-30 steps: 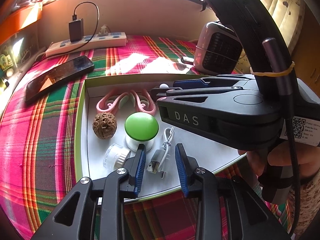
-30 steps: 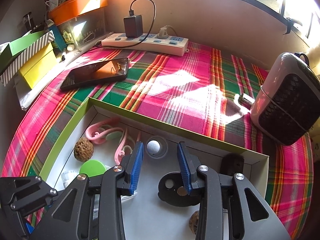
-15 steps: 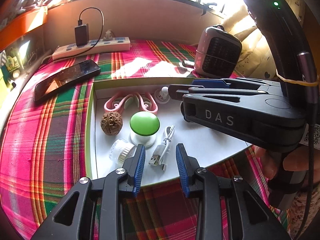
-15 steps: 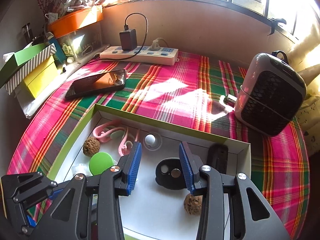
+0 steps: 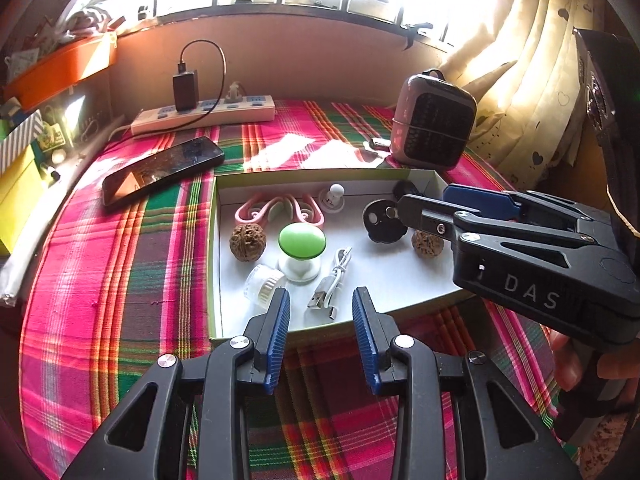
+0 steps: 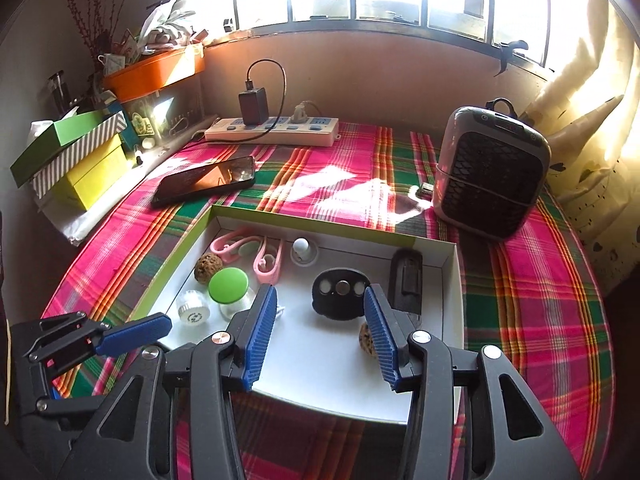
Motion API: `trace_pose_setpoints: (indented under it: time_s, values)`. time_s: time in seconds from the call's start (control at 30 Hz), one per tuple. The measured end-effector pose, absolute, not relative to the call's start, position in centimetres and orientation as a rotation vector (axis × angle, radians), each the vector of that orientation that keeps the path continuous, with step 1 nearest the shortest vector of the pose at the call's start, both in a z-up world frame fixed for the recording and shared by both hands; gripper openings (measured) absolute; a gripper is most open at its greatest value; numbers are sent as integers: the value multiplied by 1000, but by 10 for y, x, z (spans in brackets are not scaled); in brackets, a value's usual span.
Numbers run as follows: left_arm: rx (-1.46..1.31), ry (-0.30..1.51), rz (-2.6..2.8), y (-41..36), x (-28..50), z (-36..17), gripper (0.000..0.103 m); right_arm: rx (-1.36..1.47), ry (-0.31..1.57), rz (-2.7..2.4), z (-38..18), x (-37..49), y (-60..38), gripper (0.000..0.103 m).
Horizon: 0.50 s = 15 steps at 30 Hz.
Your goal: Organize objects
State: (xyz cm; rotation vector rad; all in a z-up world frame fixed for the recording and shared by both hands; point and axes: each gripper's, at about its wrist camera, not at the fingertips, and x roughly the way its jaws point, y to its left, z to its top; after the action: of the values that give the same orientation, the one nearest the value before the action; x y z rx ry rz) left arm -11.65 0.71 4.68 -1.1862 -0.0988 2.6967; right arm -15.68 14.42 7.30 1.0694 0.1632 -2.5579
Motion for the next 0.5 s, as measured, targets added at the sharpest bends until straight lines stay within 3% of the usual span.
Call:
trace_pose_setpoints:
  time_s: [0.5]
  values:
    - [-1237, -78, 2752, -1, -81, 35, 32, 1142, 154, -2600, 50, -107, 165, 57]
